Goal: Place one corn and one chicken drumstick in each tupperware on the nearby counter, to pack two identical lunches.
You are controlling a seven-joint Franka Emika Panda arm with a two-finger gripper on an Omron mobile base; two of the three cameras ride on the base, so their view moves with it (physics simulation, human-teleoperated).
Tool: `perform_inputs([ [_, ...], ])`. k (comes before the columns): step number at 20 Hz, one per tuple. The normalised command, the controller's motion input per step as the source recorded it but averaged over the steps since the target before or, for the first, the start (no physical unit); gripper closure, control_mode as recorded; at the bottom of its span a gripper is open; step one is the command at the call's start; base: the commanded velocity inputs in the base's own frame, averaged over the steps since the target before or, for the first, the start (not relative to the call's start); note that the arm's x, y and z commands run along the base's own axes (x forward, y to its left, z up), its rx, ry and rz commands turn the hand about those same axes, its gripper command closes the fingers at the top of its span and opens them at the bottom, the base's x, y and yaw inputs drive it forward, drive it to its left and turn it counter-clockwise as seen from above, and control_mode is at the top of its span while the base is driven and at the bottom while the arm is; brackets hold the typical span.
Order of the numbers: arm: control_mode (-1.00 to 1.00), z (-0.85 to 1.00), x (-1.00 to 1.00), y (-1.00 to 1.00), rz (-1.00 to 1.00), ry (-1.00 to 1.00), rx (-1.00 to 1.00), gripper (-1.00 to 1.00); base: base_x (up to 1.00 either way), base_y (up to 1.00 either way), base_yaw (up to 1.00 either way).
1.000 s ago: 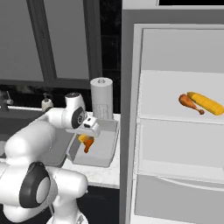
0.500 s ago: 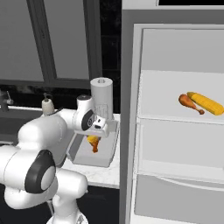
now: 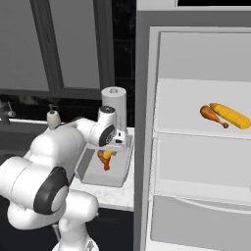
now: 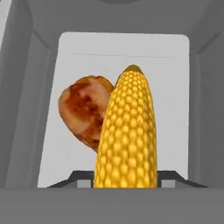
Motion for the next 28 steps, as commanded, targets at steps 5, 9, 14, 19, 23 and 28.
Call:
perform_inputs([
  [5,-1.0,-0.14,0.29,0.24,0.1,0.0,0.0,1.0,0.0,0.0,0.0],
  [9,-1.0,-0.05,0.16,0.23,0.06,0.0,0.0,-1.0,0.0,0.0,0.0],
  [14,-1.0,-0.02,0.0,0.01,0.04,0.0,0.0,-1.0,0.0,0.0,0.0],
  [19,-1.0,0.0,0.0,0.0,0.07,-0.01,0.0,-1.0,0.0,0.0,0.0],
  [23,-1.0,0.37,-0.24,0.01,0.06,-0.12,0.0,-1.0,0.0,0.0,0.0],
  [28,-1.0,0.7,-0.72,0.22,0.01,-0.1,0.0,-1.0,0.0,0.0,0.0],
])
